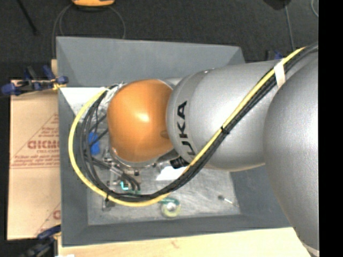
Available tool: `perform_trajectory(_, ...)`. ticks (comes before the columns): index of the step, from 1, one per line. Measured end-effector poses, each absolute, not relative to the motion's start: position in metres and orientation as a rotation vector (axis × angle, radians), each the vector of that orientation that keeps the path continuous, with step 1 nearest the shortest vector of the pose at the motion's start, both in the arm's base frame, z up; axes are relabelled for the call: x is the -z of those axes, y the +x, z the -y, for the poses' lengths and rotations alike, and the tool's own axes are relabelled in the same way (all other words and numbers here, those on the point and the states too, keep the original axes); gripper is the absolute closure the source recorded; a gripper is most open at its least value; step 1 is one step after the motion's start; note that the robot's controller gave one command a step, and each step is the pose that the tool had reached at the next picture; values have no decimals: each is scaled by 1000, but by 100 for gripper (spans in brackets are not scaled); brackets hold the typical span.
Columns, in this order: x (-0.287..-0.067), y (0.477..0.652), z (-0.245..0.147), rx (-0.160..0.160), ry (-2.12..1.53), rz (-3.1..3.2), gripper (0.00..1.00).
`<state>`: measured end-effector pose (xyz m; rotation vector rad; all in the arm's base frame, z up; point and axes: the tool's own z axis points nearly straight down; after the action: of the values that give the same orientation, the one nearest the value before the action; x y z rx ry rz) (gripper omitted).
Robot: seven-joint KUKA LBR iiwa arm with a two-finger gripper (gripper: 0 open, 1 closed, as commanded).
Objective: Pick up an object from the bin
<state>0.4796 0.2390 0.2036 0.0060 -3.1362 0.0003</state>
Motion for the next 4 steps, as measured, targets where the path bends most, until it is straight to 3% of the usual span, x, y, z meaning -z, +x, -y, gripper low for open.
perform_trajectory(1,-75,521,-124,7,329,3127,0)
perform_trajectory(2,-75,483,-150,4,332,3144,0)
perform_trajectory(3,-77,490,-62,2,667,3083,0)
perform_trajectory(4,-142,561,3,-8,489,3118,0)
